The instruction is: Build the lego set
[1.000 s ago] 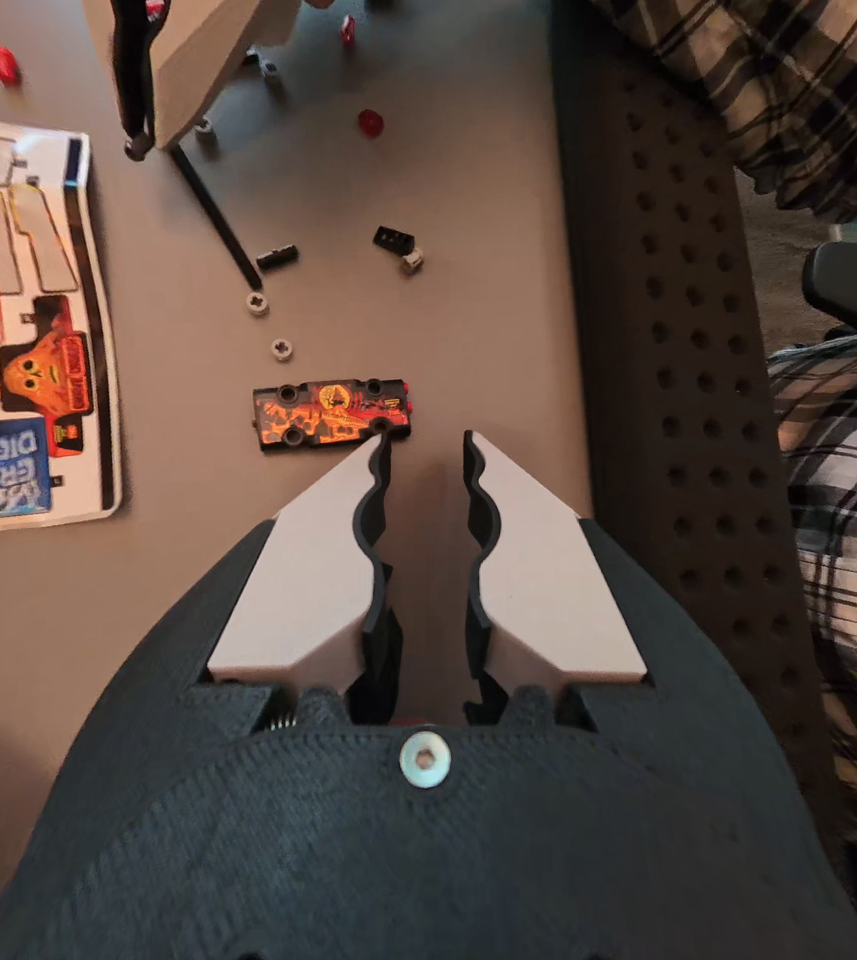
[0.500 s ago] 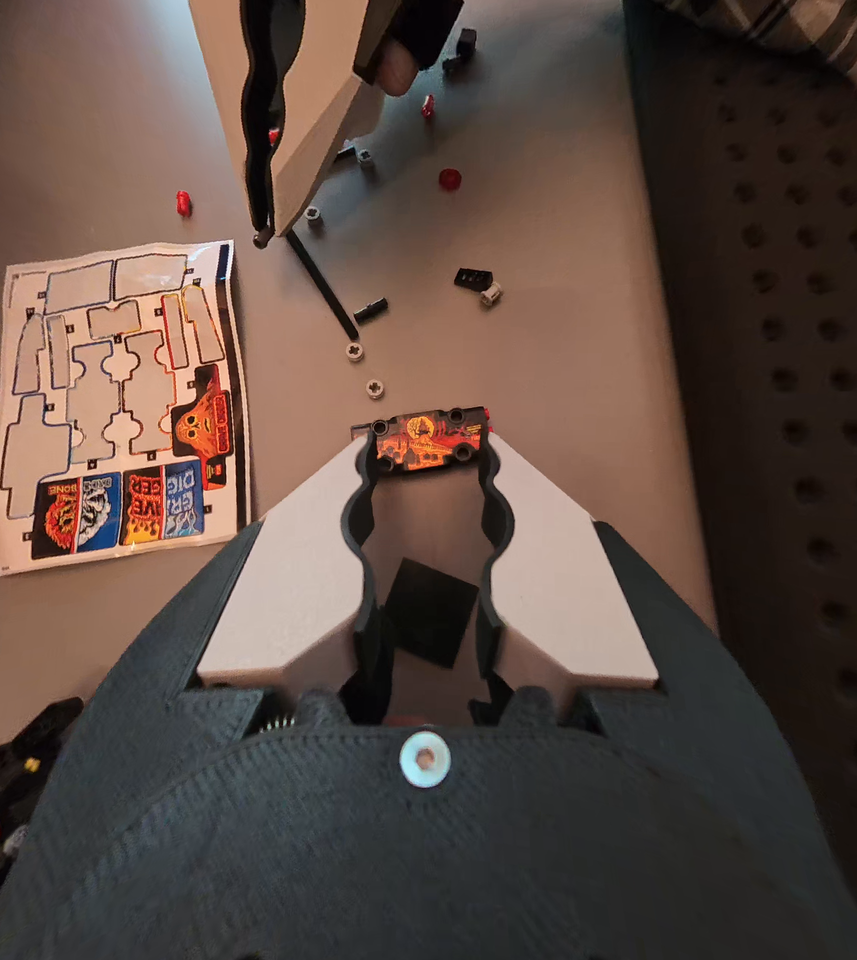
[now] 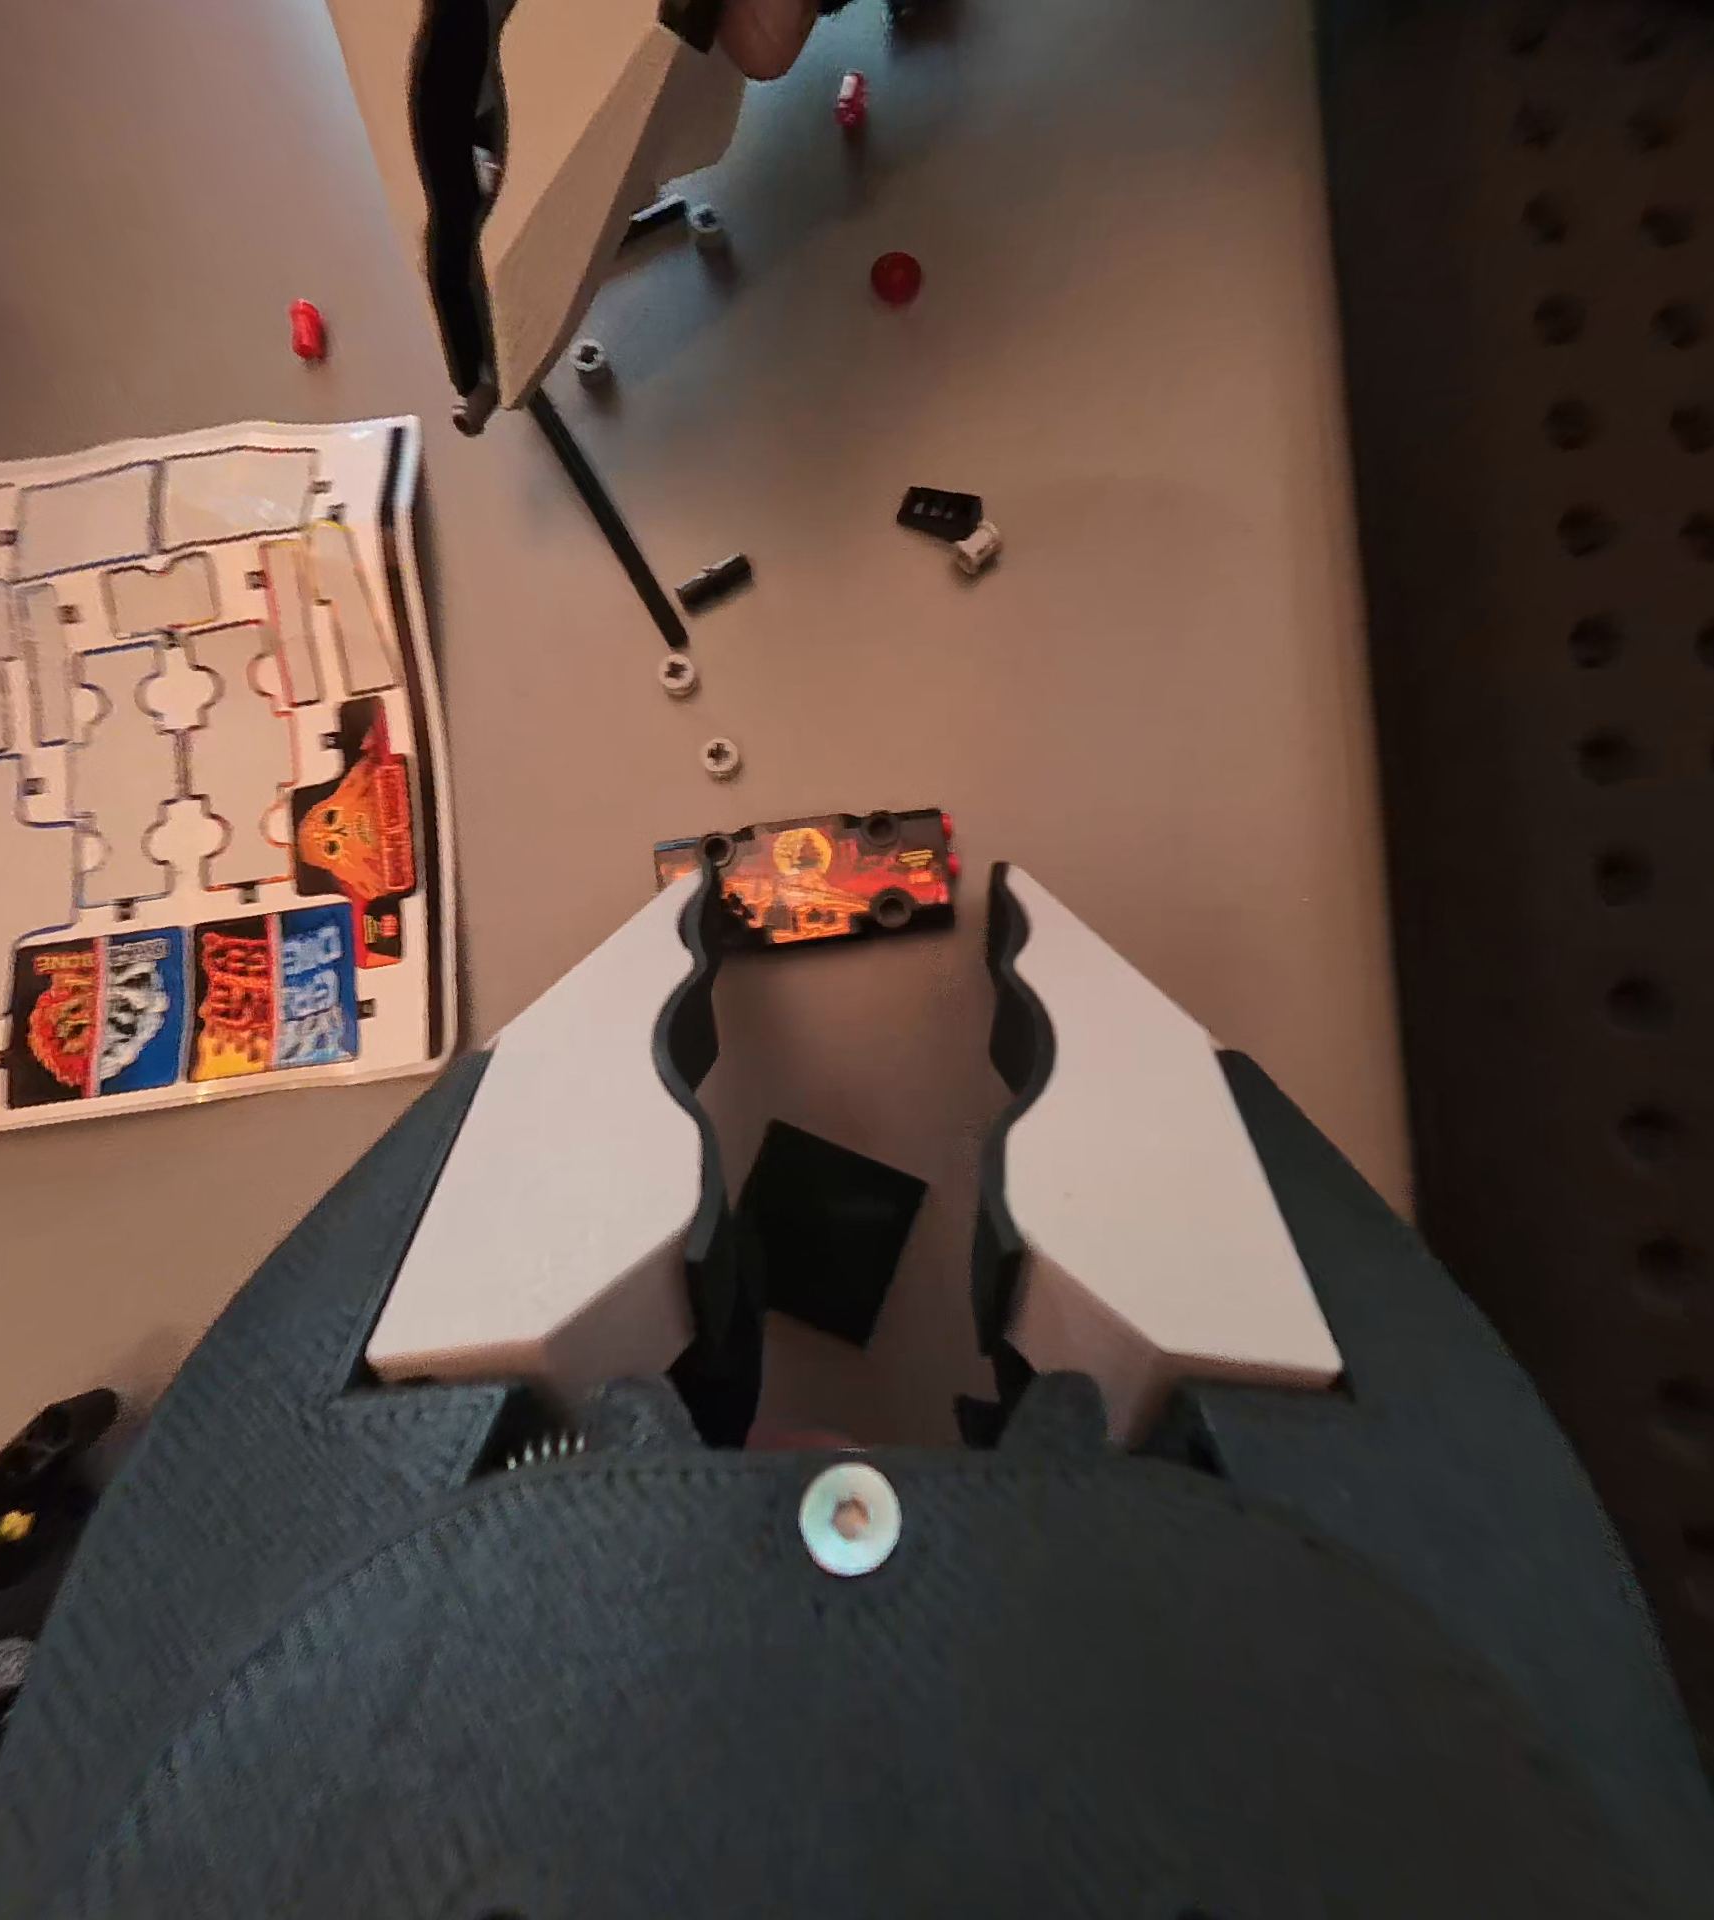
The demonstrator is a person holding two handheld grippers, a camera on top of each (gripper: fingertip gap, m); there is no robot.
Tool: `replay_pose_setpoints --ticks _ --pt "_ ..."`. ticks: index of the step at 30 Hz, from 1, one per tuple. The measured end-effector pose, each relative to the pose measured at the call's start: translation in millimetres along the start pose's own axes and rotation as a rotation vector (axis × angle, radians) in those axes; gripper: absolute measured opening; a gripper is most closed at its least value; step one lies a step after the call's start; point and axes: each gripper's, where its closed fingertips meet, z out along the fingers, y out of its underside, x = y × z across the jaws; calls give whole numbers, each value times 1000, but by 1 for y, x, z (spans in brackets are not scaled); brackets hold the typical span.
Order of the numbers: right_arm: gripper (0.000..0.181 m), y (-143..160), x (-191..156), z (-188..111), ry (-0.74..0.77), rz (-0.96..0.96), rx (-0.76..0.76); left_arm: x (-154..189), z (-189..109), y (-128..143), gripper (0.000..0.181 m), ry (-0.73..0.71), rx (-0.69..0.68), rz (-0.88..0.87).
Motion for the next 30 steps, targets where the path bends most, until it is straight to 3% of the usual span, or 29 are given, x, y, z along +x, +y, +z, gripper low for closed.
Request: replay_pose_setpoints --ticks 5,16,25,30 --pt "1 1 0 1 -1 0 -5 10 -6 6 60 39 -32 -7" --pt "1 0 1 2 6 -2 -6 3 -15 18 46 -6 -64 39" --pt "1 -3 0 0 7 -10 8 -10 -2 2 33 -71 -11 -76" --pt "1 -9 -2 -3 -2 -9 43 -9 0 -4 39 -79 6 -109"
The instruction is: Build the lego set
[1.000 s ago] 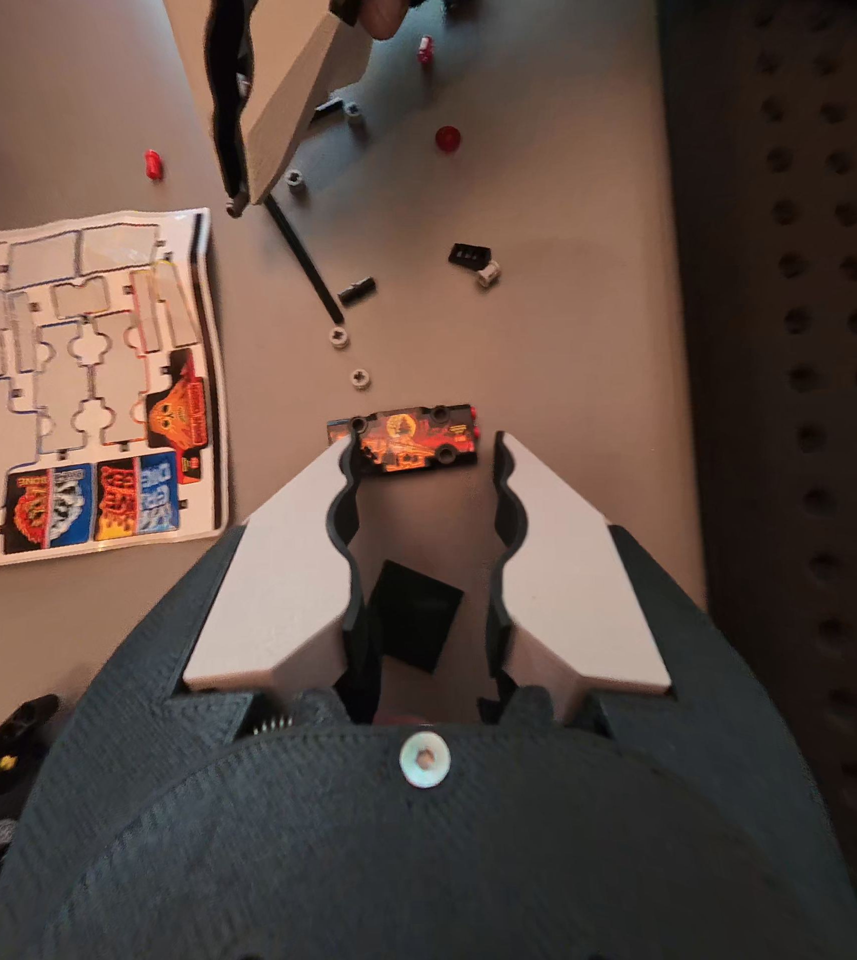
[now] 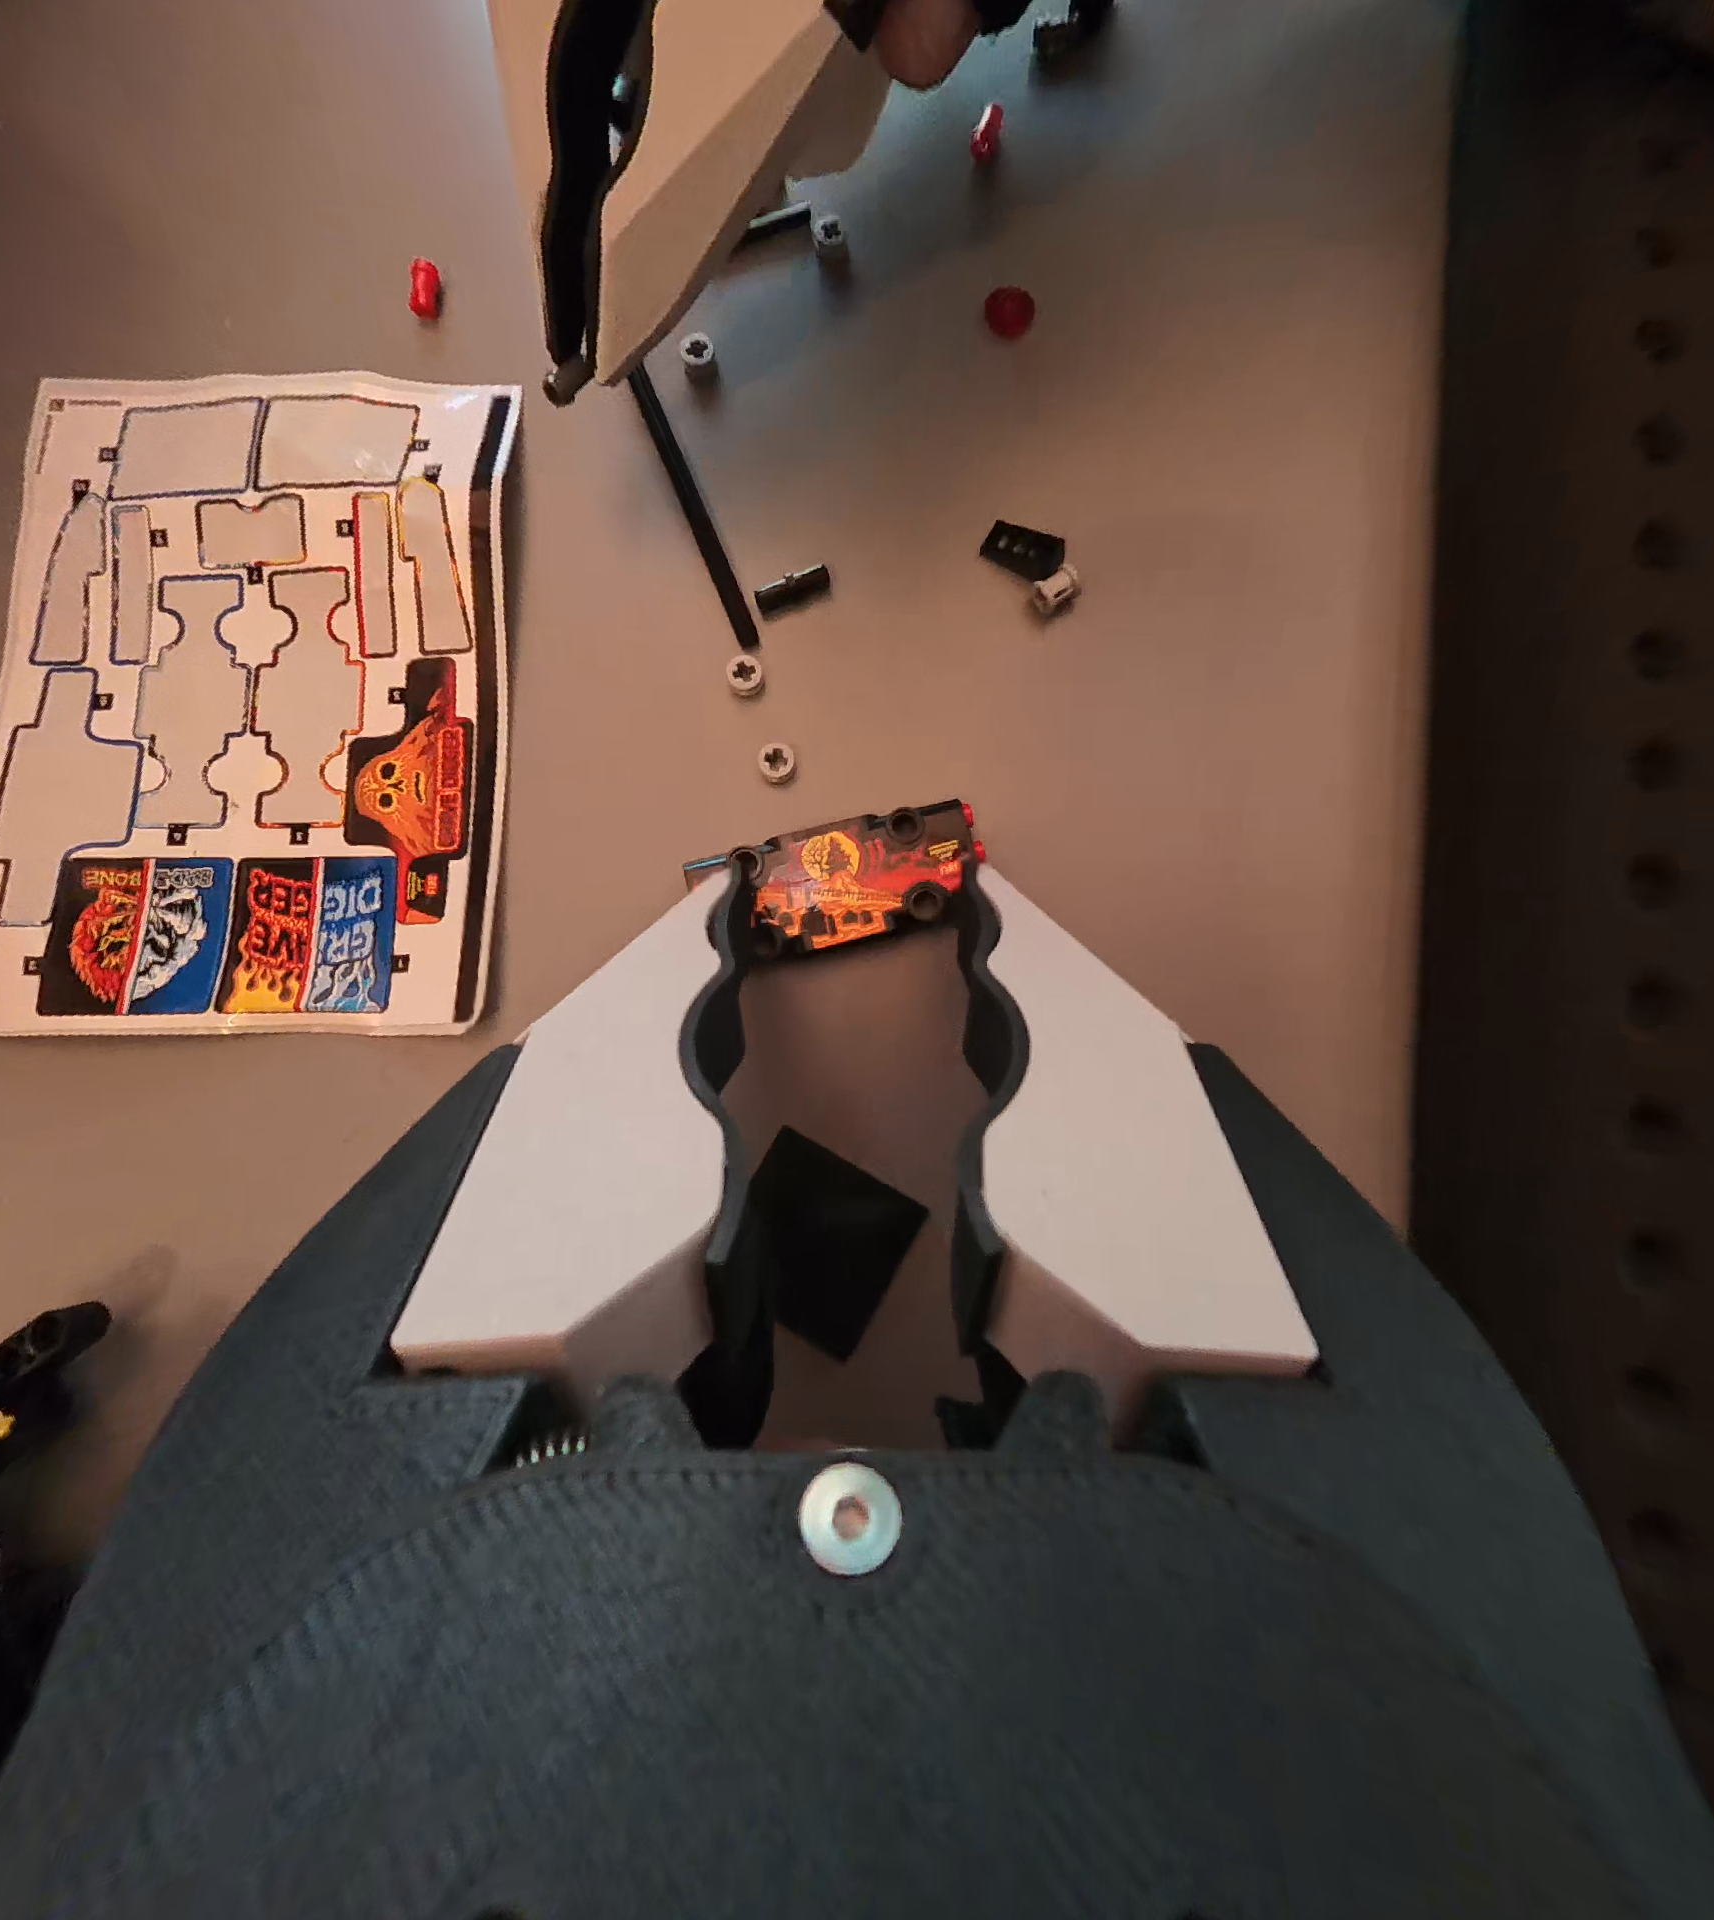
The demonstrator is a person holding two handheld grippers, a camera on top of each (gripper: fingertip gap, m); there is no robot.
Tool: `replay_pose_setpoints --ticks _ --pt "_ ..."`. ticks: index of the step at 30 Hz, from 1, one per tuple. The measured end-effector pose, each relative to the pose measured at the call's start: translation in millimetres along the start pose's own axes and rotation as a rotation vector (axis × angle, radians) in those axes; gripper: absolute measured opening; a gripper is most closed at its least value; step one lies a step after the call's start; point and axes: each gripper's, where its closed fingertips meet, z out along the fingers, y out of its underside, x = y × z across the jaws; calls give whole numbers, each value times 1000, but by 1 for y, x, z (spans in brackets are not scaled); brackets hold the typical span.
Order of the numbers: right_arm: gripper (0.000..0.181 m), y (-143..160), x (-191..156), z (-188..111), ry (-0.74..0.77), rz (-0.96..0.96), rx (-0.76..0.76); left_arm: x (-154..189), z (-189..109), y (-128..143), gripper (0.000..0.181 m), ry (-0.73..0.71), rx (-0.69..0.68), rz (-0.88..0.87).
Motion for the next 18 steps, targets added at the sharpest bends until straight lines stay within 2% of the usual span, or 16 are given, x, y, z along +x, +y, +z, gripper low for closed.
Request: replay_pose_setpoints --ticks 3,6,10,18 --pt "1 -11 -6 -1 -25 -5 41 -7 -7 -9 38 -22 59 18" --pt "1 -24 -19 -1 -66 -18 75 -15 -18 -27 35 -97 165 134" --pt "1 -35 -34 3 -91 -76 79 -21 -22 -38 31 -207 218 267" --pt "1 -54 -56 9 -62 -261 85 -26 -21 -42 24 -143 282 145"
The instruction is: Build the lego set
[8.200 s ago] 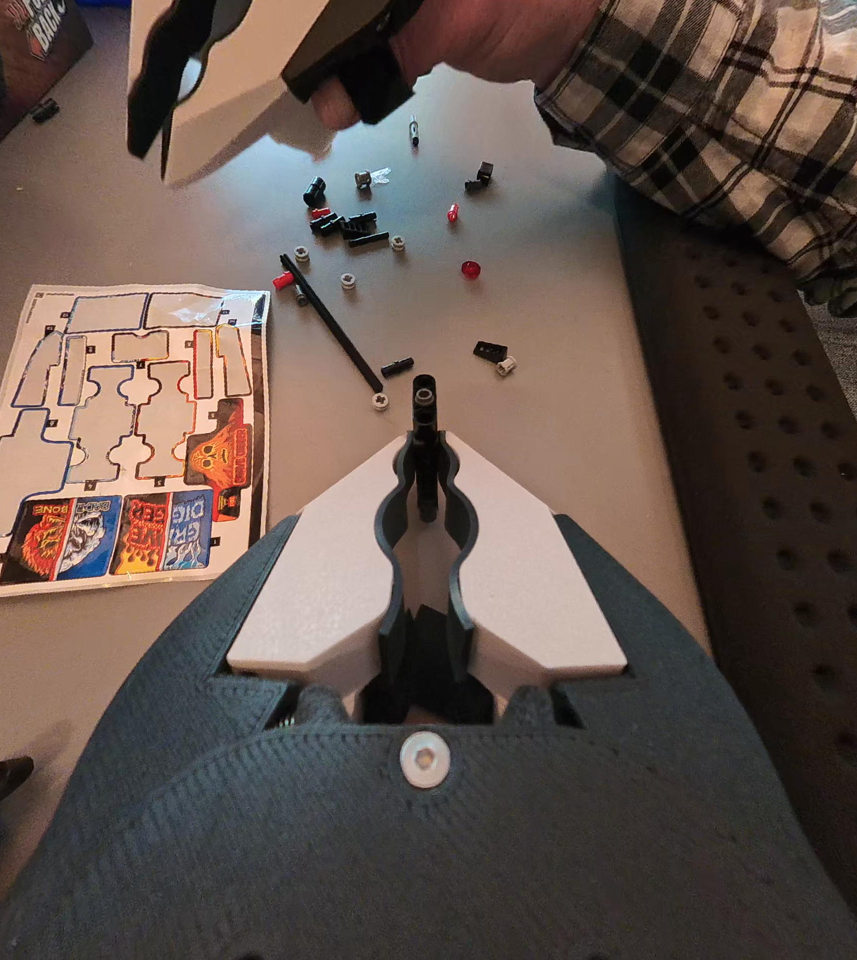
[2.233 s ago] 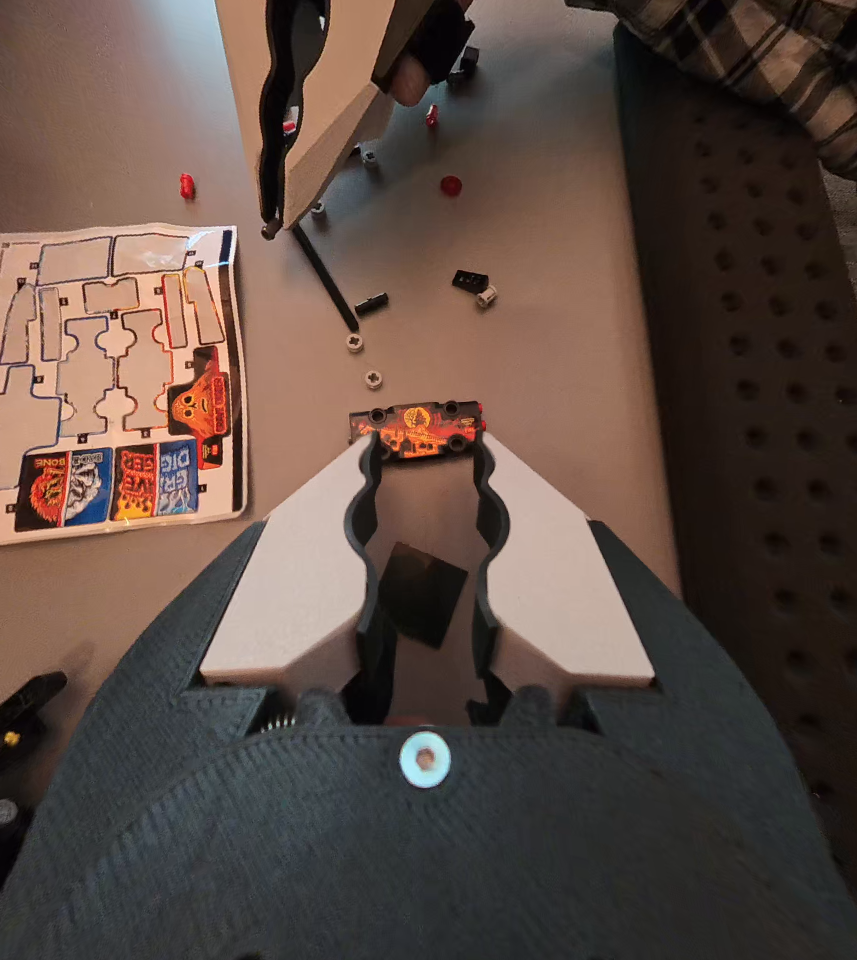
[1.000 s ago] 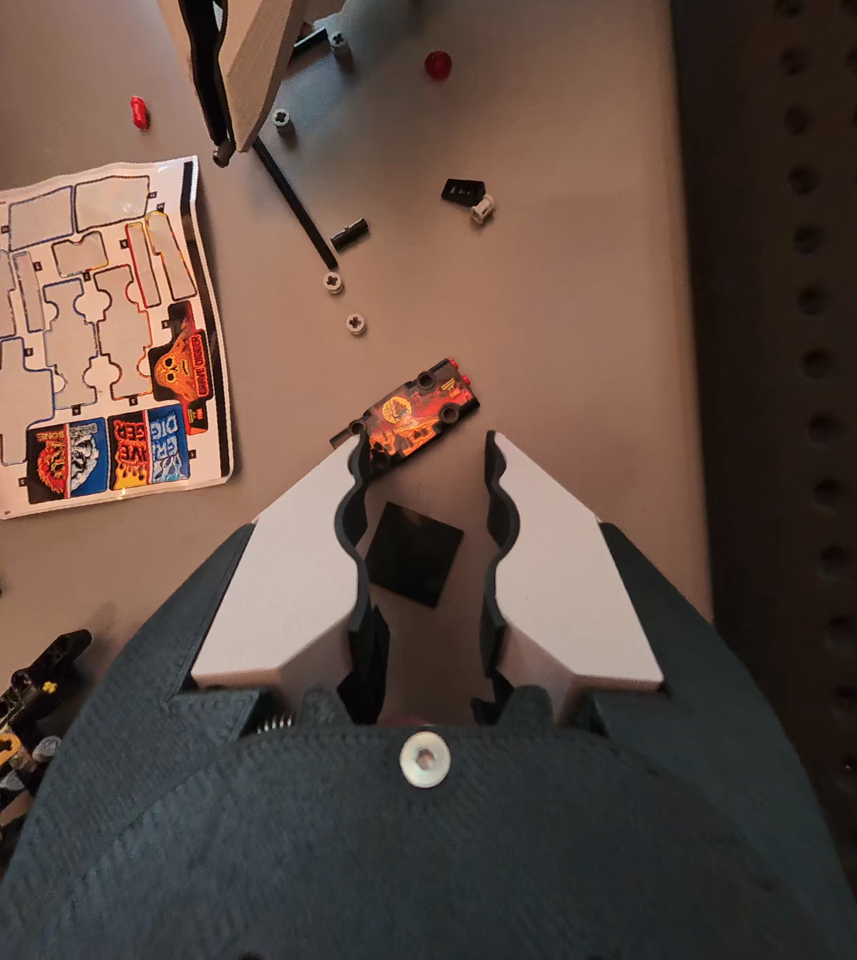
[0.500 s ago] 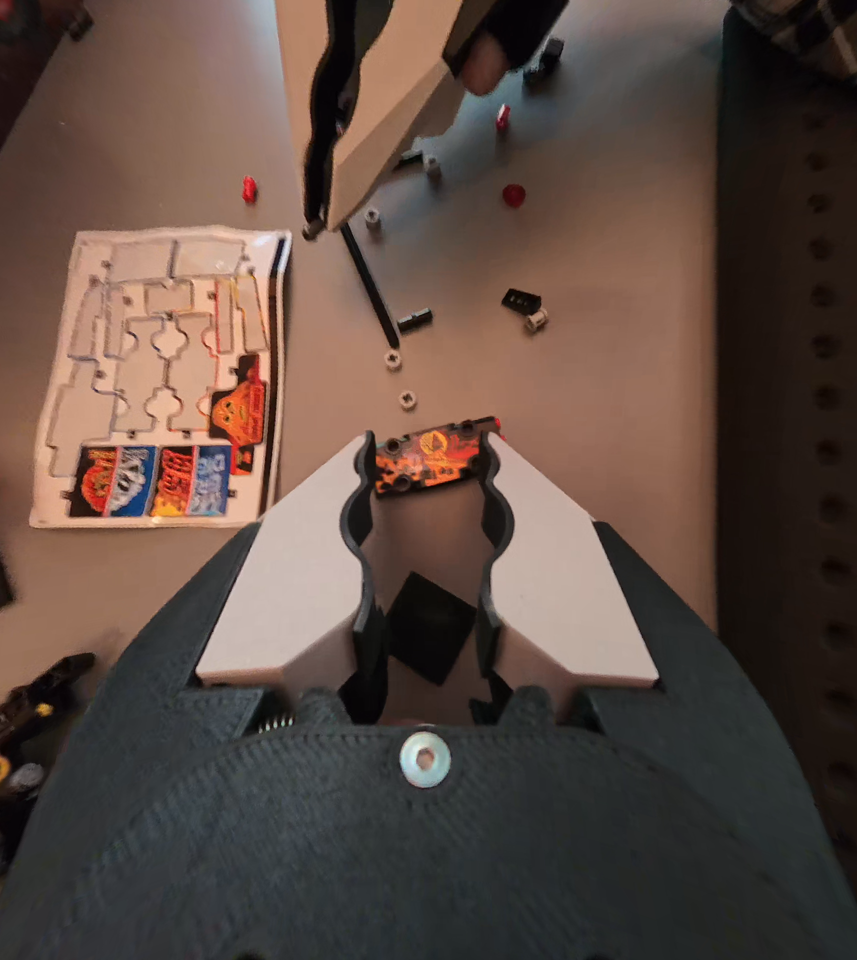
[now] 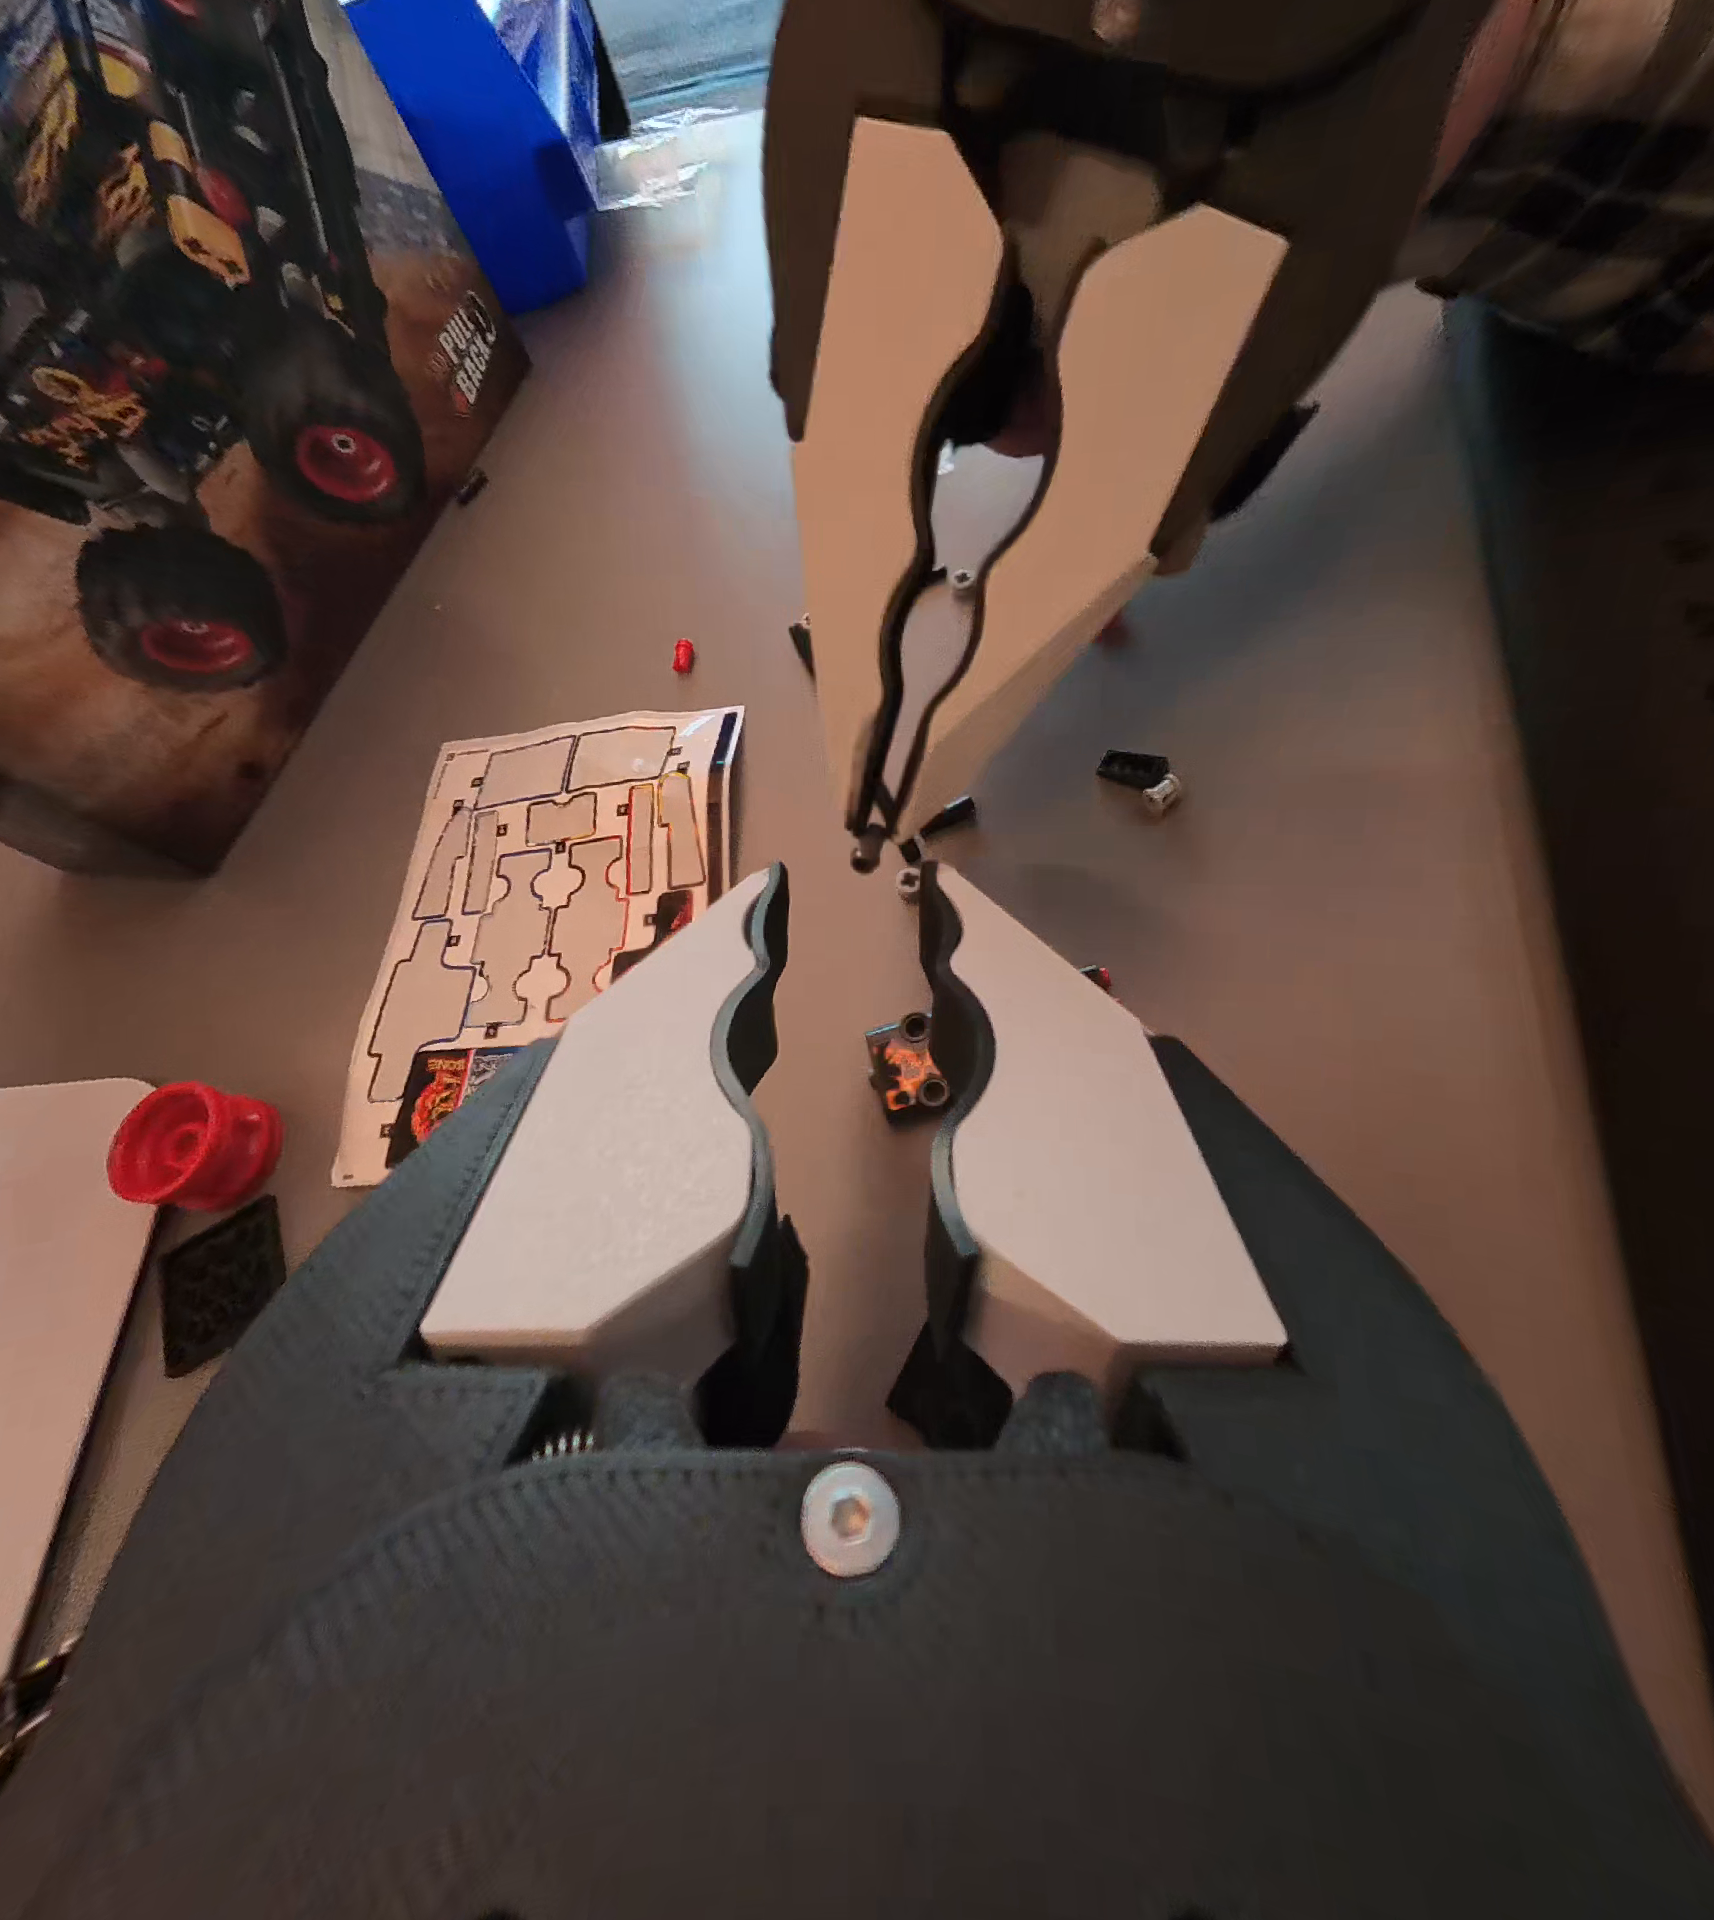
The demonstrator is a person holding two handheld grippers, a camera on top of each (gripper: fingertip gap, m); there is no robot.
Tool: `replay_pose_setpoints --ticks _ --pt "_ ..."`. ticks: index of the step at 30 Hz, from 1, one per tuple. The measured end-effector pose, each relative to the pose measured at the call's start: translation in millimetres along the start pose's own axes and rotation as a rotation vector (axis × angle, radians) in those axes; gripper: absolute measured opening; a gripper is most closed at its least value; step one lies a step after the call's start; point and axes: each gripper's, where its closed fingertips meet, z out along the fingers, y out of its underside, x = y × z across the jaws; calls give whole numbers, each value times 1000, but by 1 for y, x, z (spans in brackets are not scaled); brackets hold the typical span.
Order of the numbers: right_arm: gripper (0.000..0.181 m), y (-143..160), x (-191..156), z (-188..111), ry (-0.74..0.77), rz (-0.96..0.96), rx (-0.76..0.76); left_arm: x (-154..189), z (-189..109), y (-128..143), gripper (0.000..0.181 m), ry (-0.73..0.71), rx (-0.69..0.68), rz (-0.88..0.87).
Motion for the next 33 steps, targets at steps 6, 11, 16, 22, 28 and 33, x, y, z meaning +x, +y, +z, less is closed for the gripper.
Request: replay_pose_setpoints --ticks 6,11,16,22,28,33 --pt "1 -6 -3 3 2 -30 17 6 2 2 13 61 2 -51" --pt "1 -8 -2 1 12 -35 26 7 0 0 8 84 28 -81" --pt "1 -11 -1 -1 29 -52 33 6 -2 -3 9 122 61 -150" --pt "1 -13 -1 -3 46 -78 40 7 -3 -6 8 165 90 -212" --pt "1 -18 0 -8 84 -125 50 7 -6 -12 8 218 138 -316" --pt "1 -21 1 -10 101 -144 60 7 -8 -15 9 276 178 -402"
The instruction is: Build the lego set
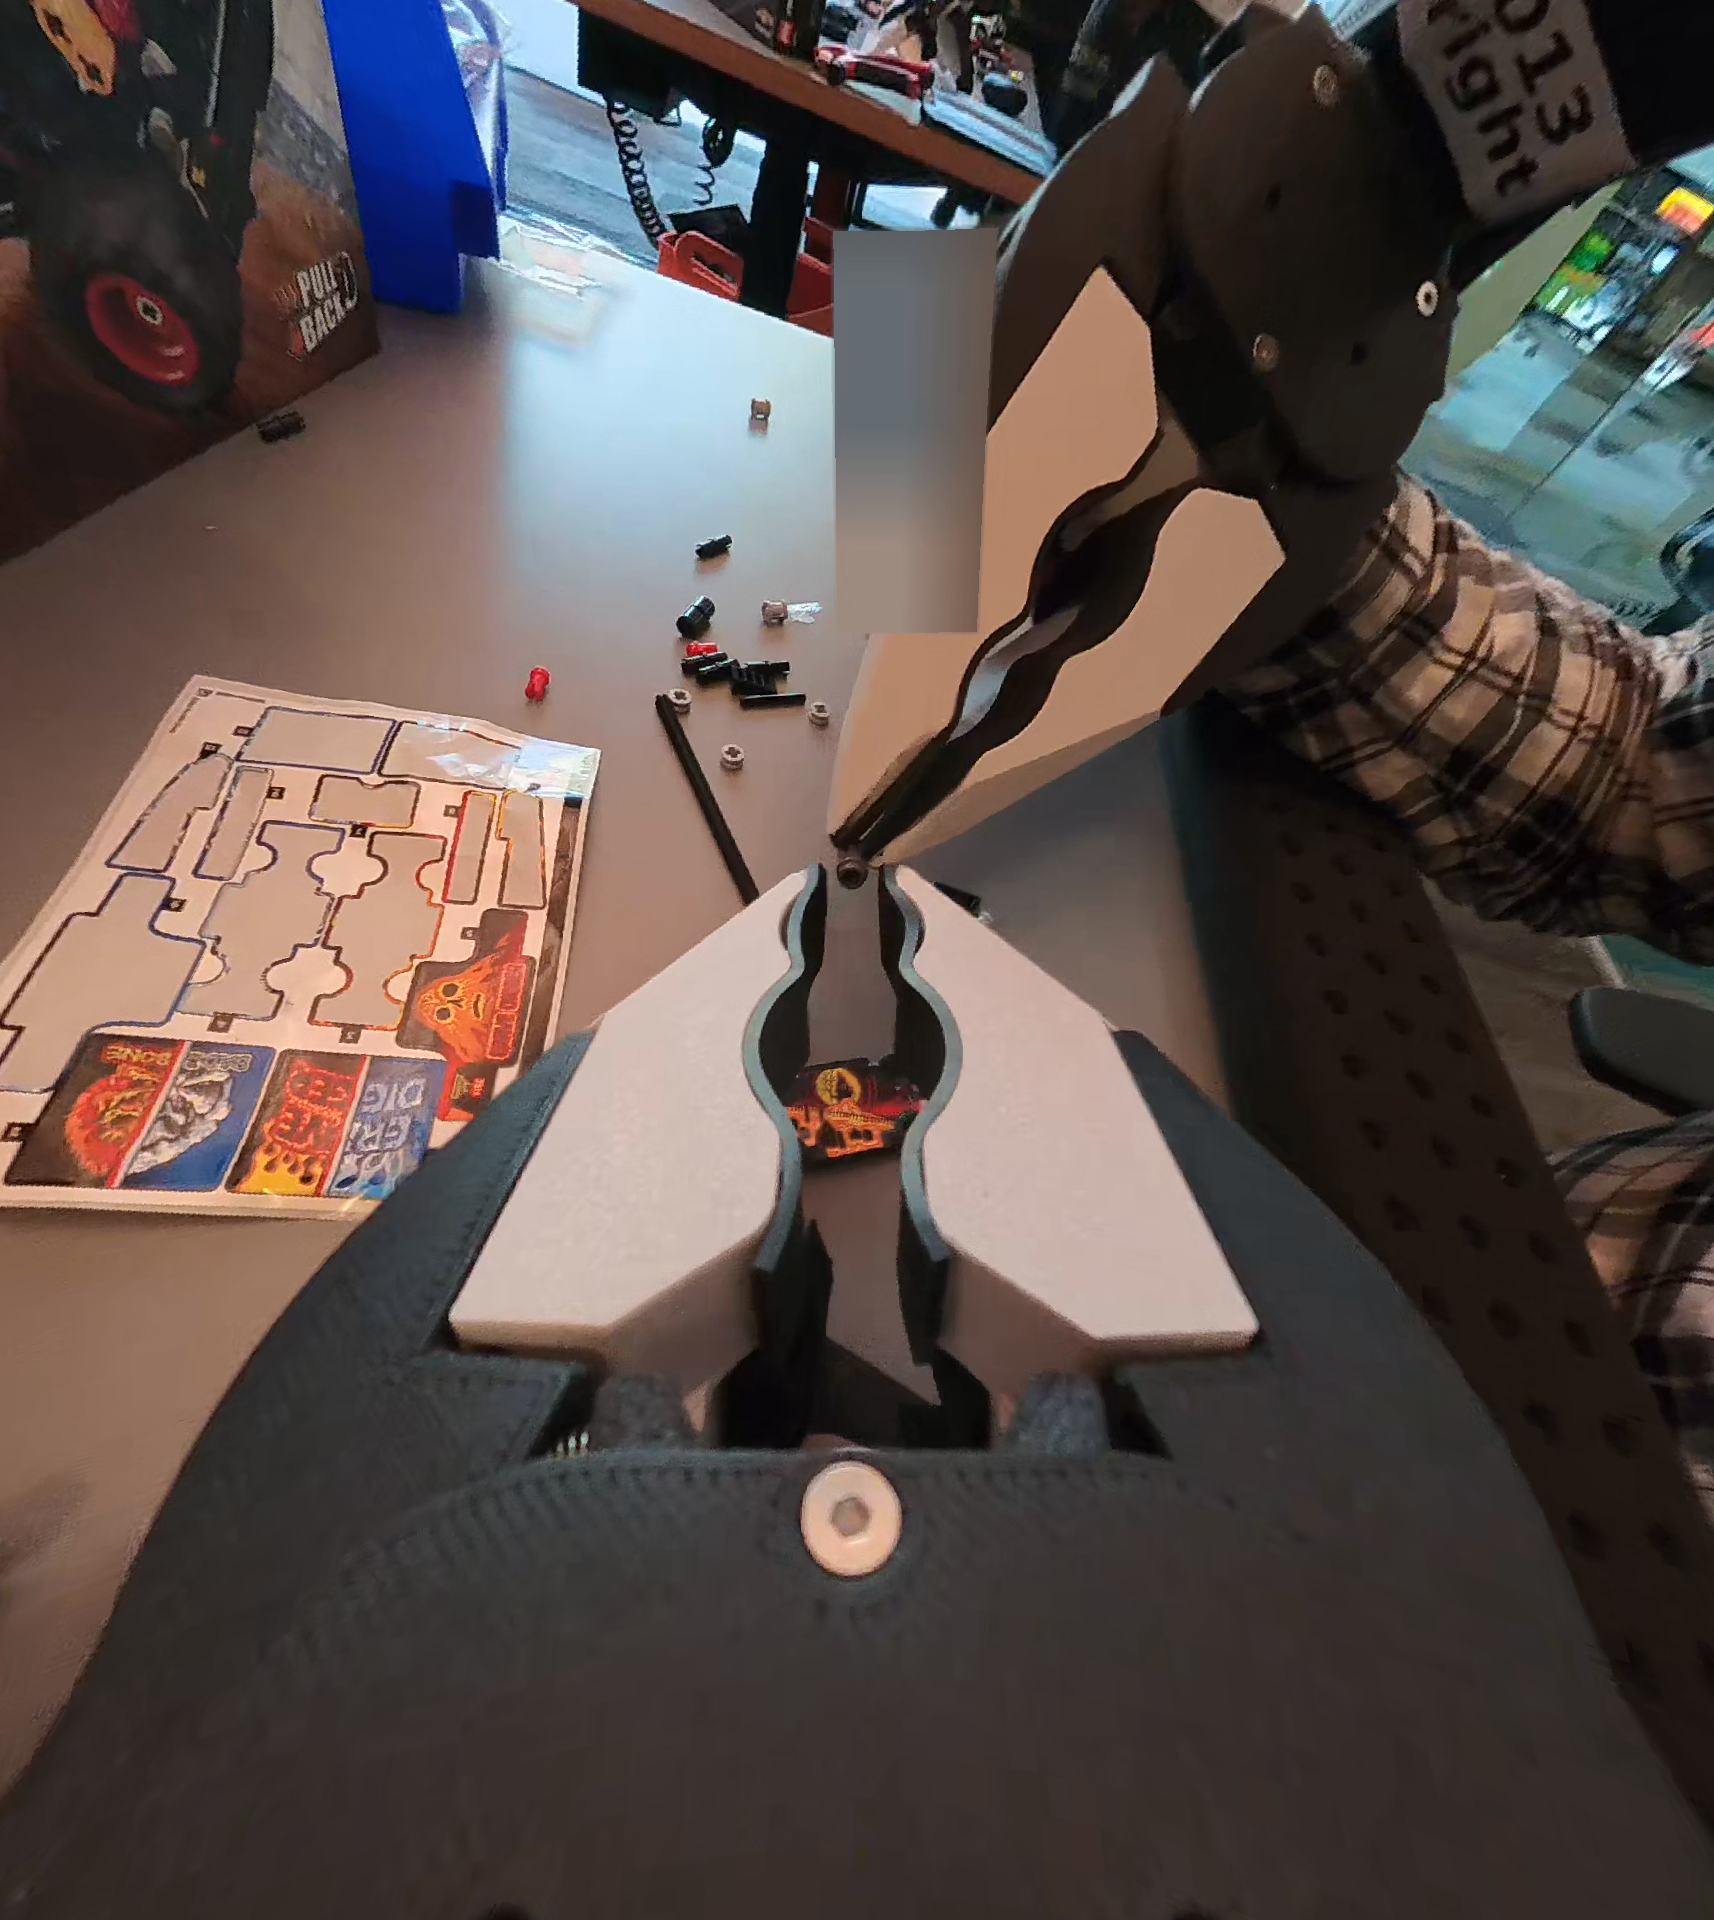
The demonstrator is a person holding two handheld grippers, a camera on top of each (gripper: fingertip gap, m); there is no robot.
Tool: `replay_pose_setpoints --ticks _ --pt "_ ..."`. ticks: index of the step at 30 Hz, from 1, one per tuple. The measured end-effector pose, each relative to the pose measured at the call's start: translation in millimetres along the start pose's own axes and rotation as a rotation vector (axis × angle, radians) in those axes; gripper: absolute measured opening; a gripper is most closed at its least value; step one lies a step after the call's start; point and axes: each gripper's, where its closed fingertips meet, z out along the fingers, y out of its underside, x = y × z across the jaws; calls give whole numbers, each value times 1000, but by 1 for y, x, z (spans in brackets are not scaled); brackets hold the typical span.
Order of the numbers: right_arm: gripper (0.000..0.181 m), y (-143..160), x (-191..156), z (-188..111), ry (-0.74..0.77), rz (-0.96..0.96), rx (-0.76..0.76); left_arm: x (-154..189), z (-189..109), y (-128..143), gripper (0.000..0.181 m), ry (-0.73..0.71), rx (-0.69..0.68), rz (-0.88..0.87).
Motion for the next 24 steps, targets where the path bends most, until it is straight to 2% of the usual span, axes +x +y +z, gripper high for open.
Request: replay_pose_setpoints --ticks 9,11,21,24 --pt "1 -3 2 -2 24 -22 13 0 -6 -12 12 65 87 -141" --pt "1 -3 3 -3 34 -28 8 -1 -3 -6 12 50 59 -130" --pt "1 -4 3 0 70 -77 -12 2 -3 -11 10 97 99 -187" --pt "1 -7 6 -2 88 -83 -1 0 -6 -13 5 93 111 -197"
